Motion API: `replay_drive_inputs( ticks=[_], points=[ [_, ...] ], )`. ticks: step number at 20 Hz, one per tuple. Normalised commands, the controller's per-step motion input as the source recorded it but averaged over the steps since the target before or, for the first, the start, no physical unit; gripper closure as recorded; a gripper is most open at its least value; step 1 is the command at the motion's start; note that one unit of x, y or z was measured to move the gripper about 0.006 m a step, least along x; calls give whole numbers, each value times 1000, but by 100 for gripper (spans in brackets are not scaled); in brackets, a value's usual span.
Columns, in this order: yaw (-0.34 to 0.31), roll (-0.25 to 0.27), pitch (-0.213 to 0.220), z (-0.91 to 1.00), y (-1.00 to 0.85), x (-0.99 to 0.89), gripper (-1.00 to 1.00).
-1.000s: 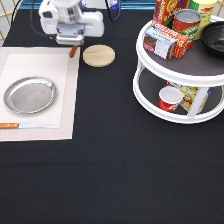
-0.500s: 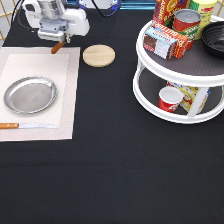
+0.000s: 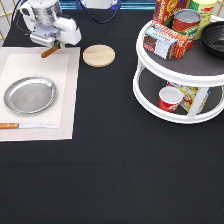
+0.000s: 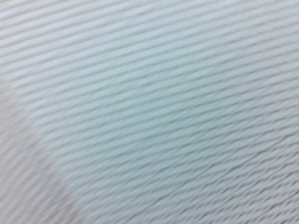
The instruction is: Arrange plate and fork
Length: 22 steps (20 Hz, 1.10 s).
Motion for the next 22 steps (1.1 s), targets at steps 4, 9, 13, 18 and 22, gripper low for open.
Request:
replay_drive_inputs(
  ticks=[4,9,13,18,22],
  points=[
    [-296,0,-68,-319,-245,-259,100],
    [-303,0,-40,-90,-233,-254,100],
    [-311,0,-39,44,-191,-131,100],
    [-263,-1,-75,129,-207,107,100],
    [-228,-5,-86,149,-181,331,100]
  ],
)
